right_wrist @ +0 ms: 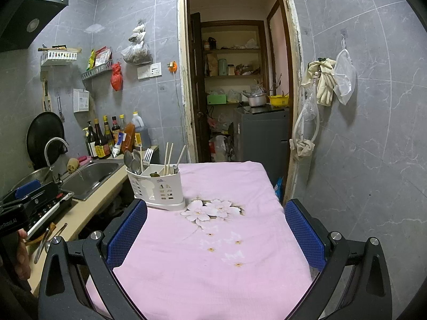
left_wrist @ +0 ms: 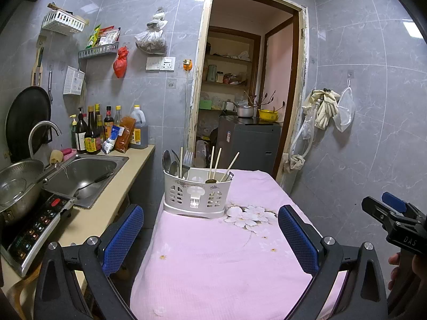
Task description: Organize utensils
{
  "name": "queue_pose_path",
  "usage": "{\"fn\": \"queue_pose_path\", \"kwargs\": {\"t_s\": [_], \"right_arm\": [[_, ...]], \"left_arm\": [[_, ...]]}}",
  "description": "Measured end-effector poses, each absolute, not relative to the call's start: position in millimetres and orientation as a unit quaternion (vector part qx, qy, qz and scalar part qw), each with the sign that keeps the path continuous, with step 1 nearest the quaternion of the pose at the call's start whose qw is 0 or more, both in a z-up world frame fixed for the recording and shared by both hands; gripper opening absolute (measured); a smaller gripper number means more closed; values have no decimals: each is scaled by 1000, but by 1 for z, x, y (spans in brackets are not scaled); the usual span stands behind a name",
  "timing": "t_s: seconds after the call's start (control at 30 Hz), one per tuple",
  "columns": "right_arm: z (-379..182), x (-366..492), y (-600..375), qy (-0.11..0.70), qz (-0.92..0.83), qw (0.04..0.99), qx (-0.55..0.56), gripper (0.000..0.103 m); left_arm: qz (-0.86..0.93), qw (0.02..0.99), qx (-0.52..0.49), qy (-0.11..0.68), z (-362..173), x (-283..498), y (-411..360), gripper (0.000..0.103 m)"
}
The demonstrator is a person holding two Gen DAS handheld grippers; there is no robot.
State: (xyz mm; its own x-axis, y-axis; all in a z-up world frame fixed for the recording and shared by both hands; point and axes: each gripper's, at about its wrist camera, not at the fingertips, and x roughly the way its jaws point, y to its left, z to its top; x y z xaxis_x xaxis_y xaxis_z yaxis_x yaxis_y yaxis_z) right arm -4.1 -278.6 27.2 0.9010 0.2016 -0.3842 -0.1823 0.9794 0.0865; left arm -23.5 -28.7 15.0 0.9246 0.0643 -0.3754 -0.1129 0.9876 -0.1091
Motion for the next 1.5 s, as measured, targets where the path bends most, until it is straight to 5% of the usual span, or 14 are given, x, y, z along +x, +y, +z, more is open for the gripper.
{"fn": "queue_pose_path", "kwargs": {"t_s": [1.5], "right_arm": [[23, -11, -279, 206, 100, 973, 22, 101]], "left_arm": [[39, 978, -55, 197, 10, -19, -36, 102]]}}
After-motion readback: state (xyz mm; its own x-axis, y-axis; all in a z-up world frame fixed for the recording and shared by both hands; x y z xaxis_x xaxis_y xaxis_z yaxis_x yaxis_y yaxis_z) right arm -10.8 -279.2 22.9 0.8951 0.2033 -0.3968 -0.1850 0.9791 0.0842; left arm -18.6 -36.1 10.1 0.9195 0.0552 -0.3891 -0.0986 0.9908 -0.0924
